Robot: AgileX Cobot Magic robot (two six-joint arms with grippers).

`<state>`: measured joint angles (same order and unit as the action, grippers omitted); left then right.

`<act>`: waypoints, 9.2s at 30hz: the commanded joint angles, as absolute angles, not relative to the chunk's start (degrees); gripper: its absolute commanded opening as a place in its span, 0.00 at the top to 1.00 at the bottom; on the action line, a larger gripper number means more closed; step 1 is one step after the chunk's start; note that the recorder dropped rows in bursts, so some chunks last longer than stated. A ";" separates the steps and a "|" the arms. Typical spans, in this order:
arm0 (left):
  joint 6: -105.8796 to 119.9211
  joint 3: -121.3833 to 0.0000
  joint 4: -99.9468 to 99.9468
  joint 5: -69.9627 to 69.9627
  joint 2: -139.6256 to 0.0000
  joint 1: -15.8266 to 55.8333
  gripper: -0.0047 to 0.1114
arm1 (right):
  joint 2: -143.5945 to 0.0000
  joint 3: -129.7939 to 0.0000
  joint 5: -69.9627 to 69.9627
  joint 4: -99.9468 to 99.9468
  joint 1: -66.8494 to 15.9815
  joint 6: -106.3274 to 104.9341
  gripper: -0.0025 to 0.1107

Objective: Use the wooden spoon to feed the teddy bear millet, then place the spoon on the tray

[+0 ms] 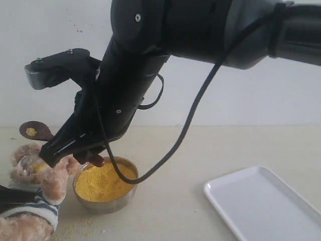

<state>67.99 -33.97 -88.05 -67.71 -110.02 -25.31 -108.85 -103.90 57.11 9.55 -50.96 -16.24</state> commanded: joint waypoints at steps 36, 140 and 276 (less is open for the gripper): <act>69.06 -34.14 -88.59 -69.96 -110.04 -25.42 0.92 | -117.97 -103.99 56.47 -42.55 -64.51 -6.20 0.98; 69.43 -34.14 -89.57 -69.96 -110.04 -25.42 0.92 | -107.57 -103.99 69.66 -20.65 -40.77 -3.05 0.98; 71.58 -34.39 -90.36 -69.96 -110.04 -25.42 0.92 | -10.92 -2.33 -6.62 -7.89 -13.14 8.44 0.98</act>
<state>71.46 -34.18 -90.36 -67.96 -110.02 -25.31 -9.63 -5.57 -5.34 -8.16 -13.24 8.61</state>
